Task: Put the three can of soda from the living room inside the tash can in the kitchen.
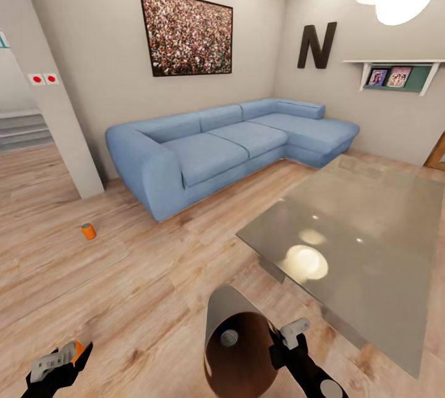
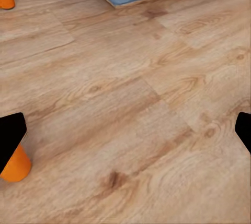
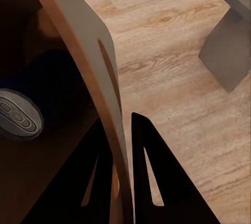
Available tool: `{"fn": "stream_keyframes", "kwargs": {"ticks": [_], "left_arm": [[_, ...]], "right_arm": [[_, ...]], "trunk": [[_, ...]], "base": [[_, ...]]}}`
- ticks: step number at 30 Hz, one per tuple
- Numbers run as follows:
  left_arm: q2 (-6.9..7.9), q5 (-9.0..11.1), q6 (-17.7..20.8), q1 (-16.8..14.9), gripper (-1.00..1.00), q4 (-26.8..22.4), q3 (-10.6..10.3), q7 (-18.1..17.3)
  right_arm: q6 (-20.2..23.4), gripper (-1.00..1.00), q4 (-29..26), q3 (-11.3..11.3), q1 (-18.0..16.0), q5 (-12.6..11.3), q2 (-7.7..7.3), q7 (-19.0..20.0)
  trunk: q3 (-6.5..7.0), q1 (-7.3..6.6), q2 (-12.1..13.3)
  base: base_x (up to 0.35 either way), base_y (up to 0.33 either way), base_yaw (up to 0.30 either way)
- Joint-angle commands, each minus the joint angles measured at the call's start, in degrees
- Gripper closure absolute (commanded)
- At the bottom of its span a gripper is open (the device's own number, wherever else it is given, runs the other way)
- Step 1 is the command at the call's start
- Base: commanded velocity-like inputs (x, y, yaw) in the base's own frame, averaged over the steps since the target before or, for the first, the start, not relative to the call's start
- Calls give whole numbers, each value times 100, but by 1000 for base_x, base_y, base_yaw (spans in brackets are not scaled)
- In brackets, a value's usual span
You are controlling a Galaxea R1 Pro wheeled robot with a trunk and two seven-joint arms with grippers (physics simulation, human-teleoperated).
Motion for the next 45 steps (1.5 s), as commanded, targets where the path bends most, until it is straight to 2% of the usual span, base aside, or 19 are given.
{"fn": "stream_keyframes", "kwargs": {"ticks": [1,25,38,45], "left_arm": [[0,2,-1,0,-100,1,0,-1],[7,30,11,0,-100,-33,0,-48],[8,-2,52,-3,-100,-11,0,-36],[8,-6,69,-4,-100,-1,1,-23]], "right_arm": [[2,100,-7,2,-2,-41,1,40],[-11,100,145,-8,-1,-41,1,36],[-26,100,219,-14,-3,-41,1,34],[-26,100,227,-16,0,-41,1,34]], "trunk": [[1,0,0],[1,0,0],[1,0,0],[1,0,0]], "base": [[239,203,0],[211,215,0],[12,35,0],[-186,78,0]]}}
